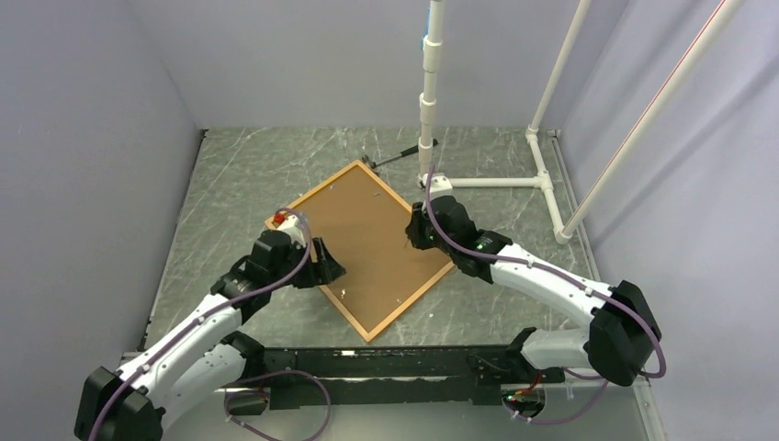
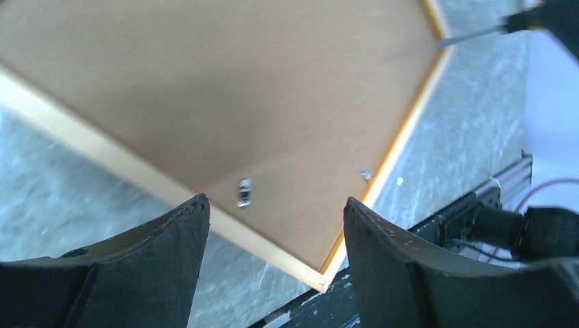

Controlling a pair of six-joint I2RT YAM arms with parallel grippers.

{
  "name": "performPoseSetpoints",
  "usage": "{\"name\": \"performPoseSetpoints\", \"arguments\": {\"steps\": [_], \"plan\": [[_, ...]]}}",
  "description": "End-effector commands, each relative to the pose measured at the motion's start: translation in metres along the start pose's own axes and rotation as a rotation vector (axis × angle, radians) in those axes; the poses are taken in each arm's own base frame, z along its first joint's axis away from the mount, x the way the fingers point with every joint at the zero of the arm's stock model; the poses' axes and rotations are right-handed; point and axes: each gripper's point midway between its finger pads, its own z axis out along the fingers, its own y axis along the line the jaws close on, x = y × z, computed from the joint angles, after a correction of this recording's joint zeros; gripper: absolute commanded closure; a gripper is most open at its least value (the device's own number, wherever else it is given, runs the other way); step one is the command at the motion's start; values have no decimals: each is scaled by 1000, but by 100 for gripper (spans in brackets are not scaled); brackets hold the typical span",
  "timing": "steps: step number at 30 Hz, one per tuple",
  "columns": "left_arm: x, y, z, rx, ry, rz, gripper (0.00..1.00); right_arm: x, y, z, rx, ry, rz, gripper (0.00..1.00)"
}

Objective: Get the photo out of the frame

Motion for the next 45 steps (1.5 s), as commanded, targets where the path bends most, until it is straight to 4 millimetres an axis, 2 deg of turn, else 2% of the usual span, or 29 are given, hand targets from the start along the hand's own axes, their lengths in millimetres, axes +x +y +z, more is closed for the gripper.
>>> {"name": "performPoseSetpoints", "arguments": {"steps": [1,4,10,15,21,28,32,40,42,45], "plan": [[27,39,-5,-190,156,-267,27,-20,-60,10,261,-25,-81,100],[31,57,0,-266,164,-416,29,-23,-74,25,284,-29,-99,100],[29,69,13,-299,105,-539,31,-28,-79,51,267,4,-140,100],[19,88,12,-423,44,-559,32,-29,-81,56,270,-3,-153,100],[23,99,23,-463,53,-574,37,-25,-84,59,270,2,-167,100],[27,109,29,-505,70,-567,59,-25,-79,67,239,-8,-185,100],[33,114,28,-532,81,-569,73,-31,-77,77,231,-30,-188,100],[37,117,24,-539,73,-577,96,-24,-86,90,273,-6,-211,100],[37,117,24,-536,72,-574,100,-23,-87,89,276,-11,-216,100],[38,117,26,-533,78,-573,100,-21,-89,90,280,-2,-221,100]]}}
